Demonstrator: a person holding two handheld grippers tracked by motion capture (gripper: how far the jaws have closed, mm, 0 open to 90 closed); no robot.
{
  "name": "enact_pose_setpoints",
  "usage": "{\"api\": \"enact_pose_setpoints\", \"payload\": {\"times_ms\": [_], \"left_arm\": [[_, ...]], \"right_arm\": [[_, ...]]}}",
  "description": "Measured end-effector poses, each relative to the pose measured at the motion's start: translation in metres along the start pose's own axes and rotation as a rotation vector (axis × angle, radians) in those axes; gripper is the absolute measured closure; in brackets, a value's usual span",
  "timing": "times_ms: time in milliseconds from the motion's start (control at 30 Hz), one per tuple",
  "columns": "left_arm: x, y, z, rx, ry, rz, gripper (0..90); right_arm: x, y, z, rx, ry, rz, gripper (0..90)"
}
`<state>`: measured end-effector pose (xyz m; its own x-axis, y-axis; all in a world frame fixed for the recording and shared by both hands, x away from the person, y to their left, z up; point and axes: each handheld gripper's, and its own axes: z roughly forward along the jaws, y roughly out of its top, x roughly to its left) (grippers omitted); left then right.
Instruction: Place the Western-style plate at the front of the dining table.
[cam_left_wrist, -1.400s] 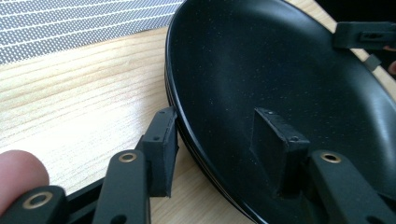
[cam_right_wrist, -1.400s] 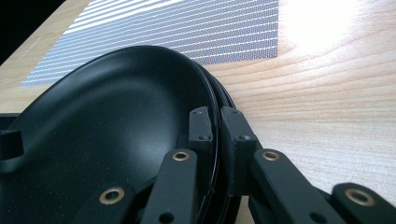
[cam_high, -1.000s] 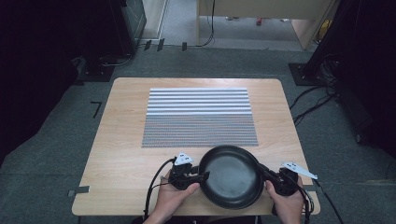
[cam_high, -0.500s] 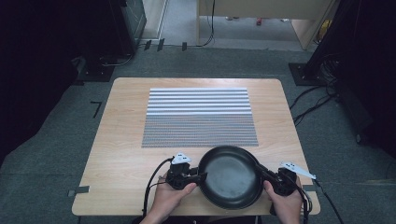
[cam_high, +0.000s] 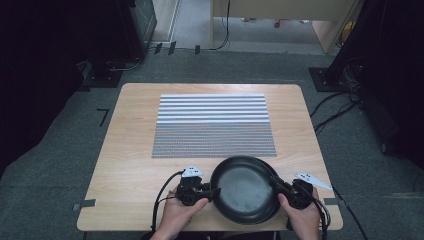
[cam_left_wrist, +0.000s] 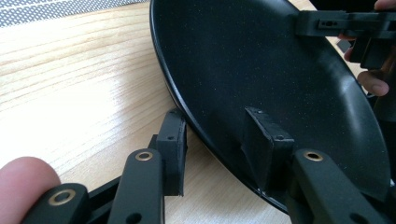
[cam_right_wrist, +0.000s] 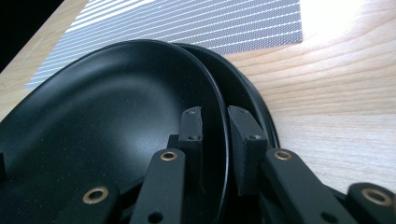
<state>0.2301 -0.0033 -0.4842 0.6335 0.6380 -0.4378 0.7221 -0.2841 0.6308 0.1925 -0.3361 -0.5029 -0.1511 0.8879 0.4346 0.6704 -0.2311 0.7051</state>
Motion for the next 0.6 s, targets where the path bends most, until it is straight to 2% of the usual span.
{"api": "enact_pose_setpoints", "payload": {"times_ms": [67,167,300,400,467,500,567,600], "left_arm": [[0.001,-0.001,-0.002,-0.009,0.000,-0.008,61.6],[0.002,-0.002,-0.007,-0.027,0.003,-0.019,61.9],[0.004,-0.004,-0.008,-0.037,-0.009,-0.032,62.8],[0.005,-0.004,-0.007,-0.035,-0.017,-0.032,62.9],[0.005,-0.004,-0.007,-0.034,-0.017,-0.032,62.8],[0.005,-0.004,-0.007,-0.035,-0.018,-0.033,62.8],[0.005,-0.005,-0.007,-0.038,-0.022,-0.037,63.1],[0.005,-0.005,-0.007,-0.038,-0.022,-0.037,63.4]], "right_arm": [[0.001,0.000,0.001,0.012,0.005,0.011,76.1],[0.003,0.000,0.002,0.034,0.036,0.042,75.2],[0.000,0.000,0.003,0.039,0.065,0.073,75.2],[-0.001,-0.001,0.006,0.060,0.082,0.074,73.0],[-0.001,-0.002,0.007,0.054,0.087,0.087,73.5],[-0.002,-0.001,0.008,0.055,0.093,0.098,74.1],[-0.008,-0.001,0.009,0.062,0.130,0.170,78.1],[-0.008,-0.001,0.009,0.062,0.130,0.170,78.1]]}}
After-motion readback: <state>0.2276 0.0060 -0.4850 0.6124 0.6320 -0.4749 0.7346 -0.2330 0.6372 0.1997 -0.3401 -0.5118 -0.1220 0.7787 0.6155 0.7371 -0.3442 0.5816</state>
